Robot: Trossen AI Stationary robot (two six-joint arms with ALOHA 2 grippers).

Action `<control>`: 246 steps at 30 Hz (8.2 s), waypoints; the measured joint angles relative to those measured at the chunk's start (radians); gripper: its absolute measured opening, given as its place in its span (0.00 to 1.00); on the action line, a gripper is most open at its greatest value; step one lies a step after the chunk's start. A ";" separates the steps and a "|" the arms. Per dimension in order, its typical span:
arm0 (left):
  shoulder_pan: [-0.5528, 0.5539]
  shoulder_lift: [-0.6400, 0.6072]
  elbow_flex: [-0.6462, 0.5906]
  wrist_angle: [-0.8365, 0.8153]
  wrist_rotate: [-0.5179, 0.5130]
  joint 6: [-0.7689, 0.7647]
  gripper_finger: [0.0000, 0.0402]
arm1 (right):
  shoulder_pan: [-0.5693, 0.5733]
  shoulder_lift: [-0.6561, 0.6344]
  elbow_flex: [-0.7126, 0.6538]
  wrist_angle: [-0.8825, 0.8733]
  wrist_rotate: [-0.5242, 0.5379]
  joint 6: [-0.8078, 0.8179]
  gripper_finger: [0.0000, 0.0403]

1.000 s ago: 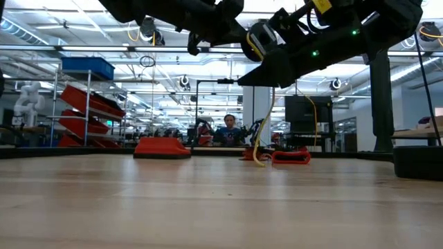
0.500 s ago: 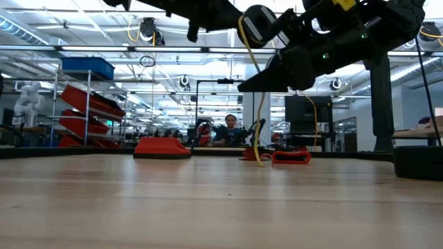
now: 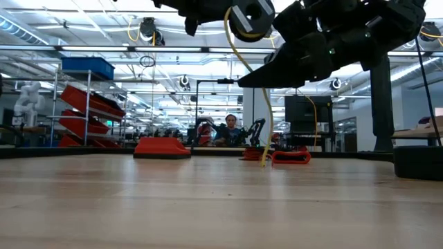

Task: Coil cords
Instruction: Coil the yellow wire onto spool

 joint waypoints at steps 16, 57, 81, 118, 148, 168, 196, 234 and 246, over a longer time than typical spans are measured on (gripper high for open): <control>-0.005 0.000 0.000 -0.023 0.044 -0.001 0.00 | 0.007 0.000 0.000 -0.042 -0.076 0.027 0.12; -0.011 0.002 0.000 -0.421 -0.204 0.101 0.00 | -0.029 0.000 0.000 -0.265 0.161 0.232 0.00; -0.011 0.150 -0.110 -0.224 -0.465 0.206 0.00 | -0.029 0.000 0.031 -0.111 0.129 0.267 0.00; 0.020 0.292 -0.027 0.531 -0.668 0.138 0.00 | -0.002 0.069 0.091 0.149 0.520 0.051 0.00; 0.039 0.121 -0.028 0.114 -0.283 -0.141 0.00 | 0.077 0.117 0.030 0.145 0.795 -0.217 0.07; 0.049 0.121 -0.028 -0.096 -0.161 -0.100 0.00 | 0.110 0.117 0.030 -0.028 0.709 -0.132 0.08; 0.050 0.121 -0.029 -0.174 -0.091 -0.051 0.00 | 0.078 0.145 -0.005 -0.056 0.140 0.234 0.08; 0.031 0.122 -0.003 0.187 -0.089 0.079 0.00 | 0.036 0.566 0.101 0.916 0.051 0.361 0.27; 0.013 0.121 -0.003 0.172 -0.090 0.085 0.00 | 0.027 0.566 0.098 0.908 0.046 0.312 0.02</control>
